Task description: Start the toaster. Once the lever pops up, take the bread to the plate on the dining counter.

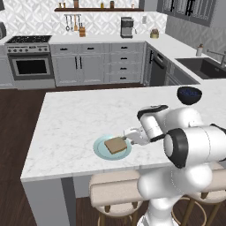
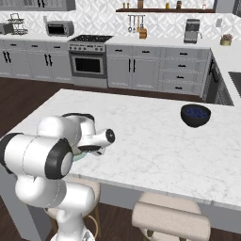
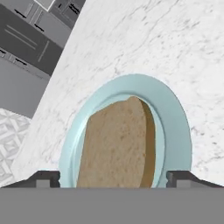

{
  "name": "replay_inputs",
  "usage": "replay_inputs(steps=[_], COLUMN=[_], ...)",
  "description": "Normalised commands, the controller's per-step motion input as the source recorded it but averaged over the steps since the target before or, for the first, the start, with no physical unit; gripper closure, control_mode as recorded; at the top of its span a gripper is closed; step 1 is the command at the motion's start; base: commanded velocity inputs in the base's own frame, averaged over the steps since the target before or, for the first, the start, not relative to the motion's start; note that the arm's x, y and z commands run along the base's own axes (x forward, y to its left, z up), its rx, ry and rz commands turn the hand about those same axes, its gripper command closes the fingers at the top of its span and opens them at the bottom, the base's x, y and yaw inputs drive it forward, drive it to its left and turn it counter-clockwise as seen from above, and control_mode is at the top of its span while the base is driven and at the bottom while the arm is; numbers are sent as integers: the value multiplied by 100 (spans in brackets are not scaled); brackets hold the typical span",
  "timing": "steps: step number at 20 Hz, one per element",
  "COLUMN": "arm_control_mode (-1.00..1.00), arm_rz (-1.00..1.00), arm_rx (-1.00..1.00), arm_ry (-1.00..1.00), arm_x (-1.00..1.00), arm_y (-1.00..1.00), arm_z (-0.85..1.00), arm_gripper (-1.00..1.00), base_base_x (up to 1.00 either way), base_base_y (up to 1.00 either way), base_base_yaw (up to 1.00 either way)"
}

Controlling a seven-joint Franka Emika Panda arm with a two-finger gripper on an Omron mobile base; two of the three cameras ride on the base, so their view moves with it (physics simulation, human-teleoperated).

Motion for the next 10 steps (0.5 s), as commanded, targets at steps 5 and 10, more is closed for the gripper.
replay_inputs(steps=[5, 10], arm_control_mode=[-100, -100], arm_rz=[0, 0], arm_rx=[-13, -24], arm_ry=[0, 0], arm_x=[-24, -11], arm_y=[-17, 16], arm_z=[-3, 55], arm_gripper=[-100, -100], base_base_x=[0, 0], base_base_y=[0, 0], base_base_yaw=[0, 0])
